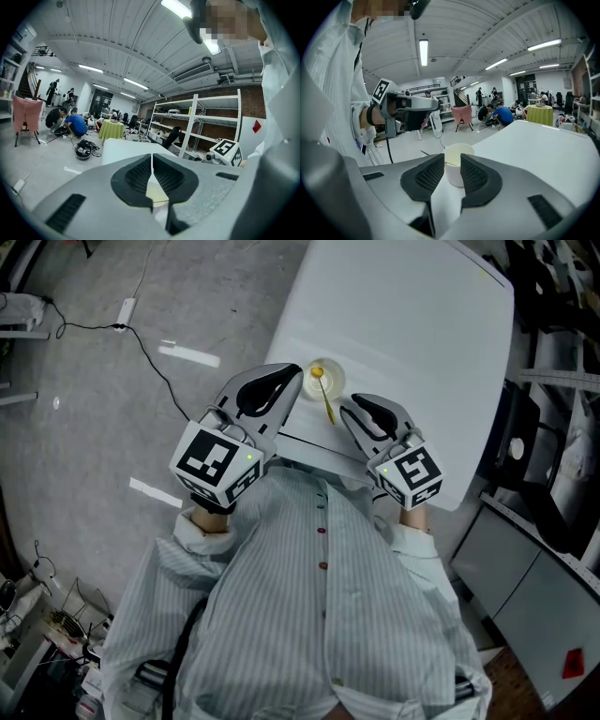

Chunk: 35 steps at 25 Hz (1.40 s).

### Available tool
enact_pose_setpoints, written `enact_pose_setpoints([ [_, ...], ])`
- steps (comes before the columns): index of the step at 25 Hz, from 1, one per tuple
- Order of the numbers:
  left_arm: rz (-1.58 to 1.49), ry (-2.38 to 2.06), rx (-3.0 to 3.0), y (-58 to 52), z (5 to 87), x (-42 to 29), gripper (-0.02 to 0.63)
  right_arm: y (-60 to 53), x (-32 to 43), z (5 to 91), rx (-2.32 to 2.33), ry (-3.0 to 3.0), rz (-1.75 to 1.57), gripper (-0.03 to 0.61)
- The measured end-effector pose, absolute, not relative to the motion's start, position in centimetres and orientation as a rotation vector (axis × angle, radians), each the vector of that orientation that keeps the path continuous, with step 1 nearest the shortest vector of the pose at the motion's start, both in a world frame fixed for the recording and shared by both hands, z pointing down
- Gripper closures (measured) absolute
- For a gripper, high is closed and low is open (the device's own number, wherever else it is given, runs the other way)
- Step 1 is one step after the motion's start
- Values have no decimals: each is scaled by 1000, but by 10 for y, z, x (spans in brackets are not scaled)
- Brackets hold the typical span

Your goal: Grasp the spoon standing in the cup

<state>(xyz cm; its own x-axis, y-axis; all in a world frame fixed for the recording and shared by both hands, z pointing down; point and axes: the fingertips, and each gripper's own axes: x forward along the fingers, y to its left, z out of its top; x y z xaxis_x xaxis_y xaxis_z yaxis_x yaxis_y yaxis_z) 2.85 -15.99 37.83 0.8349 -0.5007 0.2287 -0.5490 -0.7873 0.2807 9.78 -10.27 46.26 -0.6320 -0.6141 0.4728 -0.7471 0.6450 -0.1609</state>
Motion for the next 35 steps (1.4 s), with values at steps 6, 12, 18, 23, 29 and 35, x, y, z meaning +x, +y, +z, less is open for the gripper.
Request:
enact_pose_setpoints([
  [6,224,-792,2663,-160,388,30,595,-98,90,477,1005,-2471,435,478],
  [12,231,-803,2650,-162,392,27,595,-99,78,482,975,-2467,364,442],
  [18,238,-815,2632,-164,397,24,595,-104,69,483,951,-2482,312,439],
  [23,235,-825,2617,-165,400,22,595,-108,64,486,923,-2488,291,440],
  [29,233,-847,2600,-168,403,16,595,-113,53,483,876,-2506,245,440],
  [35,221,-870,2590,-170,401,6,595,-117,36,480,818,-2532,227,440],
])
